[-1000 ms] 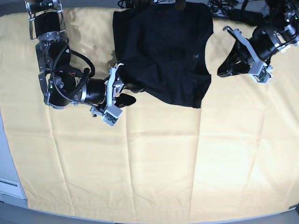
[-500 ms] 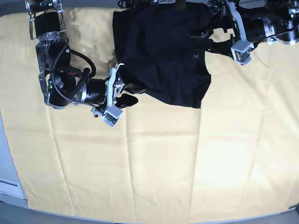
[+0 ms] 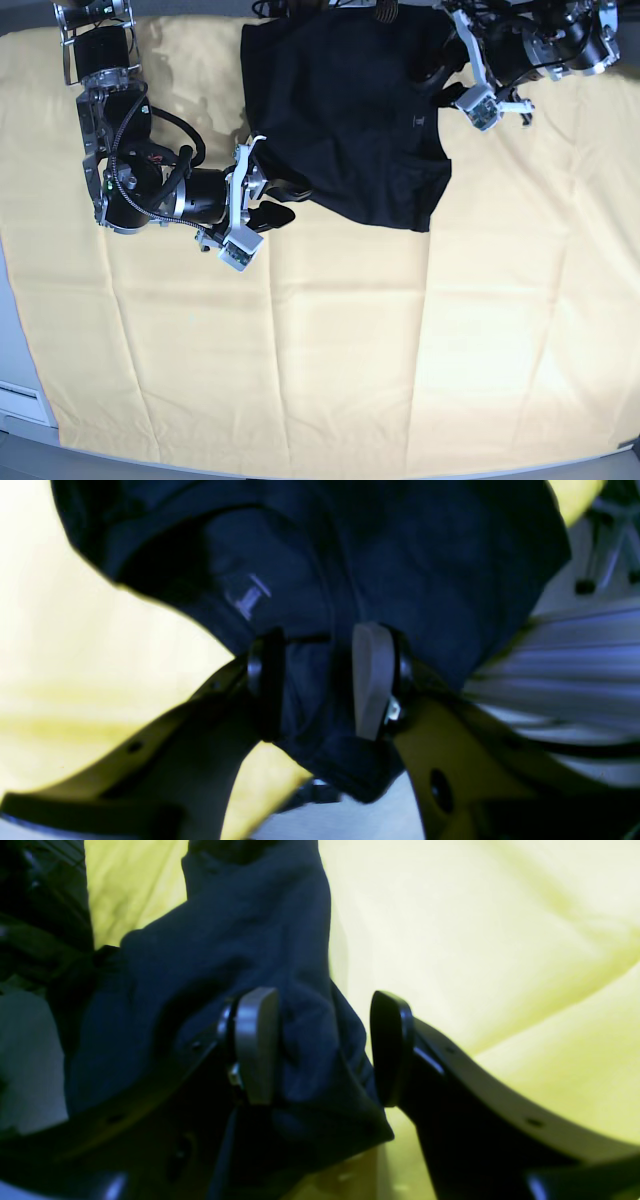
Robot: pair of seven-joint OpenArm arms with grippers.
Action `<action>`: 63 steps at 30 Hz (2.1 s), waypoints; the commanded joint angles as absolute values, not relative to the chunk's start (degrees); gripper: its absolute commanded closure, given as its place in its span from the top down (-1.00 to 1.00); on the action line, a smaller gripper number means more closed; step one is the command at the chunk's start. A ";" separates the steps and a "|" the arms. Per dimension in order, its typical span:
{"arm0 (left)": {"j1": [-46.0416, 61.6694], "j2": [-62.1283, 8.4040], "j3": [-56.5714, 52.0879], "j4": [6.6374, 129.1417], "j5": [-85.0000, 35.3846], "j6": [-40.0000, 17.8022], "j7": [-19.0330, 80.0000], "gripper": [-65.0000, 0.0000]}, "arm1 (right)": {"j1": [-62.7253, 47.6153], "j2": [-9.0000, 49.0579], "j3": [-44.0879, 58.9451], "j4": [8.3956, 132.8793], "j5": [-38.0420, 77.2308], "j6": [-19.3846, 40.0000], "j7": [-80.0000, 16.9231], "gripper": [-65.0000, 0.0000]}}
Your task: Fold the T-shirt properly
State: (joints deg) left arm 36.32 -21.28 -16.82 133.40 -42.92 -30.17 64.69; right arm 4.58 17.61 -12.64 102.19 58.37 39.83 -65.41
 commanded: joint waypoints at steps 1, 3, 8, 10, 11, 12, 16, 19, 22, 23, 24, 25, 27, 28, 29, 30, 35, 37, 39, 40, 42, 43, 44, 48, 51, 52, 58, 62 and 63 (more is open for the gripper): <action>37.47 -20.62 -16.95 134.28 -43.38 -29.19 63.77 -0.25 | 5.72 17.93 -12.38 102.96 59.57 40.00 -64.14 -0.02; 39.20 -18.65 -16.95 134.28 -41.95 -26.50 63.35 -0.25 | 5.72 17.96 -12.38 102.96 59.59 40.00 -64.14 -0.02; 43.27 -12.56 -16.95 134.26 -36.25 -20.18 59.61 -0.25 | 5.69 17.96 -12.38 102.96 59.57 40.00 -64.14 -0.02; 44.25 -10.09 -16.95 134.26 -35.79 -19.64 59.42 -0.25 | 5.69 17.96 -12.38 102.96 59.57 40.00 -64.14 -0.02; 44.58 -8.86 -16.95 134.26 -35.79 -19.64 59.51 -0.25 | 5.69 17.96 -12.38 102.96 59.59 40.00 -64.14 -0.02; 45.04 -7.62 -16.95 134.26 -35.79 -19.64 59.46 -0.25 | 5.69 17.96 -12.38 102.96 59.59 40.00 -64.14 -0.02; 46.11 -3.73 -16.95 134.26 -34.54 -19.62 59.31 -0.25 | 5.69 17.96 -12.38 102.96 59.59 40.00 -64.14 -0.02; 46.17 -2.83 -16.95 134.26 -33.30 -18.26 59.33 -0.25 | 5.72 17.96 -12.38 102.96 59.59 40.00 -64.16 -0.02; 46.17 -2.85 -16.95 134.26 -31.35 -17.32 59.42 -0.25 | 5.72 17.96 -12.38 102.96 59.61 40.00 -64.14 -0.02; 46.17 -2.85 -16.95 134.26 -30.63 -17.02 59.48 -0.25 | 5.72 17.96 -12.38 102.96 59.61 40.00 -64.14 -0.02; 46.17 -2.85 -16.95 134.26 -30.09 -16.99 59.44 -0.25 | 5.72 17.96 -12.40 102.96 59.61 40.00 -64.14 -0.02; 46.17 -2.85 -16.95 134.26 -29.89 -17.02 59.29 -0.25 | 5.72 17.96 -12.45 102.96 59.61 40.00 -64.14 -0.02; 46.17 -2.85 -16.95 134.26 -29.80 -17.04 58.76 -0.25 | 5.69 17.96 -12.45 102.96 59.57 40.00 -64.27 -0.02; 46.17 -2.85 -16.95 134.26 -29.80 -17.04 58.54 -0.25 | 5.69 17.96 -12.45 102.96 59.57 40.00 -64.36 -0.03; 46.15 -2.85 -16.95 134.26 -29.80 -17.04 58.41 -0.25 | 5.69 17.96 -12.45 102.96 59.57 40.00 -64.34 -0.03; 46.15 -2.85 -16.95 134.26 -29.82 -17.06 58.35 -0.25 | 5.69 17.96 -12.45 102.96 59.57 40.00 -64.34 -0.04; 46.15 -2.85 -16.95 134.26 -29.80 -17.08 58.26 -0.25 | 5.37 17.96 -12.73 102.94 56.21 40.00 -64.36 -0.04; 46.15 -2.87 -16.95 134.26 -29.78 -17.08 58.26 -0.25 | 5.21 17.98 -13.52 102.80 55.05 40.00 -64.36 -0.04; 46.00 -2.87 -16.95 134.26 -29.78 -17.08 58.26 -0.25 | 5.26 17.96 -14.52 102.63 55.27 40.00 -64.34 -0.04; 46.00 -2.87 -16.95 134.28 -29.54 -17.08 58.26 -0.25 | 5.26 17.93 -15.09 102.63 55.29 40.00 -64.31 -0.10; 46.00 -2.87 -16.95 134.39 -28.45 -17.08 58.28 -0.25 | 5.23 17.96 -16.34 102.63 54.98 40.00 -64.49 -0.33; 46.00 -2.90 -16.97 134.63 -27.57 -17.08 58.26 -0.25 | 5.23 17.96 -16.84 102.63 55.02 40.00 -65.08 -0.48; 45.98 -3.01 -17.12 135.00 -26.63 -17.08 58.24 -0.25 | 5.26 17.96 -17.15 102.63 55.05 40.00 -65.25 -0.64; 45.98 -3.03 -19.77 135.00 -25.71 -17.08 58.19 -0.25 | 6.33 17.96 -17.26 102.65 55.22 40.00 -64.99 -1.00; 46.00 -3.03 -23.00 135.00 -26.06 -17.17 56.71 -0.25 | 8.34 17.96 -17.23 102.65 55.48 40.00 -64.29 -1.00; 45.82 -3.03 -24.18 135.00 -26.33 -17.30 56.05 -0.25 | 9.08 17.96 -17.19 102.65 55.48 40.00 -63.72 -1.00; 45.84 -3.03 -29.30 135.00 -26.39 -17.30 56.12 -0.25 | 13.74 17.93 -14.57 102.63 54.94 40.00 -61.06 -1.00; 45.84 -3.05 -30.98 135.00 -26.39 -17.30 56.12 -0.25 | 15.09 17.96 -13.39 102.63 48.34 40.00 -57.56 -1.00; 45.84 -3.05 -31.00 135.00 -26.41 -17.30 56.12 -0.25 | 15.16 18.06 -13.39 102.63 45.45 40.00 -55.42 -1.00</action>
State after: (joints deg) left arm 45.36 -2.90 -30.79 133.86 -25.65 -17.10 56.95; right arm 13.56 17.63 -13.98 101.86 43.77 39.94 -57.25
